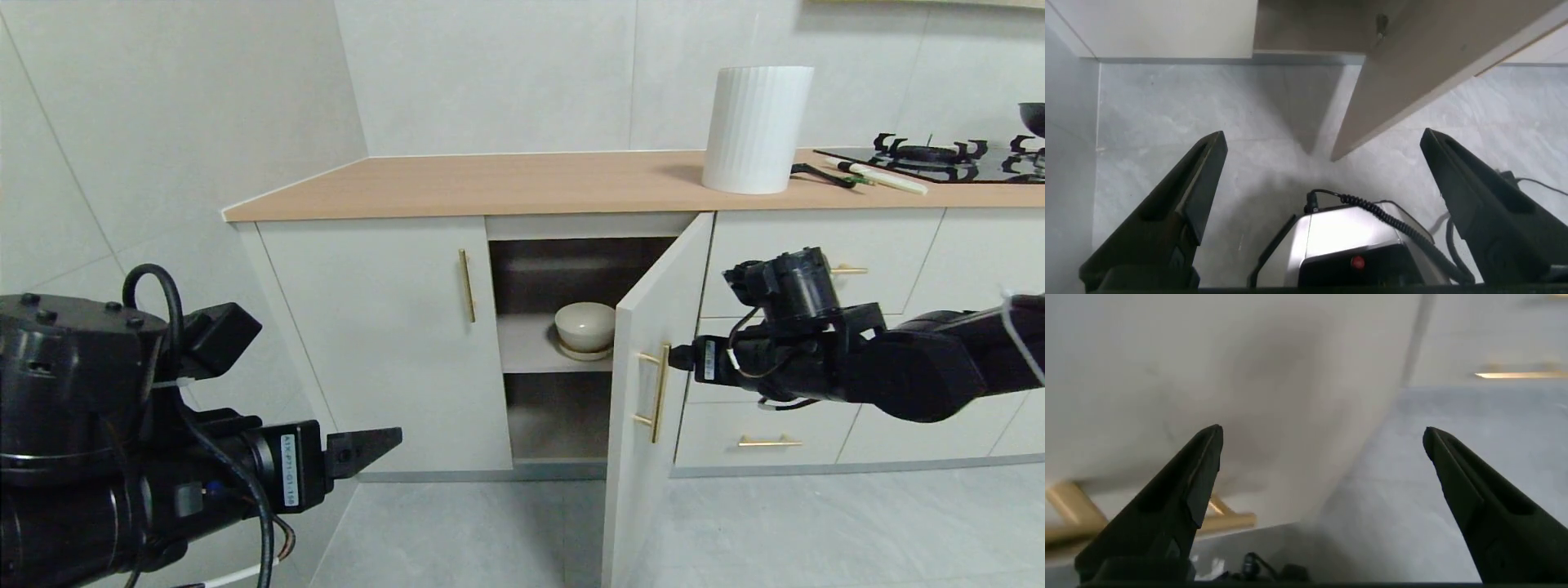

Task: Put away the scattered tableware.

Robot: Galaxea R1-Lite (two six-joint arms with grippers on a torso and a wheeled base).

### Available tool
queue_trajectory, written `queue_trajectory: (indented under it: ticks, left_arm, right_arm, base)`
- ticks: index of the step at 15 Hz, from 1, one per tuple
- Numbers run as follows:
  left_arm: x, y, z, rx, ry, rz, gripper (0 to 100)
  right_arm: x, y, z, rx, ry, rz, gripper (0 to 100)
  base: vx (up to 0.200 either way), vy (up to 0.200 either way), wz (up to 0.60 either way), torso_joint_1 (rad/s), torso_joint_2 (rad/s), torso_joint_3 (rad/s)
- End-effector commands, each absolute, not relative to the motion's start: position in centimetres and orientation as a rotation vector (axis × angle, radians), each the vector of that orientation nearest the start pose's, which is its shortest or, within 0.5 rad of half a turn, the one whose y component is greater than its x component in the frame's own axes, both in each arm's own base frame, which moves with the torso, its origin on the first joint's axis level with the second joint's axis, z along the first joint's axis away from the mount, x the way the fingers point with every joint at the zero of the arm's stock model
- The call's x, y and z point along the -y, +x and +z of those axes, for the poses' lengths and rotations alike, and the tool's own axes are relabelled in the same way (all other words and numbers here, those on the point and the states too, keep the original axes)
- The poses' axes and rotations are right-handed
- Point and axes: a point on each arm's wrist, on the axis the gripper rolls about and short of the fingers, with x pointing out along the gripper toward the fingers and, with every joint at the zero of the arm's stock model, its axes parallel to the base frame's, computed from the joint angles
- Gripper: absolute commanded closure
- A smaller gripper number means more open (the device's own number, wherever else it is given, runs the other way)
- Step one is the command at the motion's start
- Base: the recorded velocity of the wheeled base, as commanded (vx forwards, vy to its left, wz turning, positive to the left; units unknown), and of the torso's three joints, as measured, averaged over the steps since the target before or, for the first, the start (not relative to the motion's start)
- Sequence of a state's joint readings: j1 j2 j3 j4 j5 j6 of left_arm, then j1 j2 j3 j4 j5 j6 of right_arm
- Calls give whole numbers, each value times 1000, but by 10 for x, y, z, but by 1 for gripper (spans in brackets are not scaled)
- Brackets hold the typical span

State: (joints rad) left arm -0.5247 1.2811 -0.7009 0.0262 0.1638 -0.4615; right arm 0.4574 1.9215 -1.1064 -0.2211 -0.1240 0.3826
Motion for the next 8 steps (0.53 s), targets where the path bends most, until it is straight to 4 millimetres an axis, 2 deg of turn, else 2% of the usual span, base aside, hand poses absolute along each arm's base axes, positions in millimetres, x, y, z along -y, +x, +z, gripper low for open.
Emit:
queue_trajectory:
  ticks: [1,5,8]
  left_arm:
    - [90,163,196,-643,-237,-208,0]
    - [93,168,193,-652,-231,-200,0]
    - [93,168,193,-649,-232,-201,0]
  right_arm:
    - [-168,344,128,-662,189,214,0]
    - [-170,353,112,-675,194,208,0]
    - [-172,357,107,-651,206,209,0]
  base:
    - [0,0,0,0,0,0]
    - [0,0,0,0,0,0]
    - [0,0,0,0,0,0]
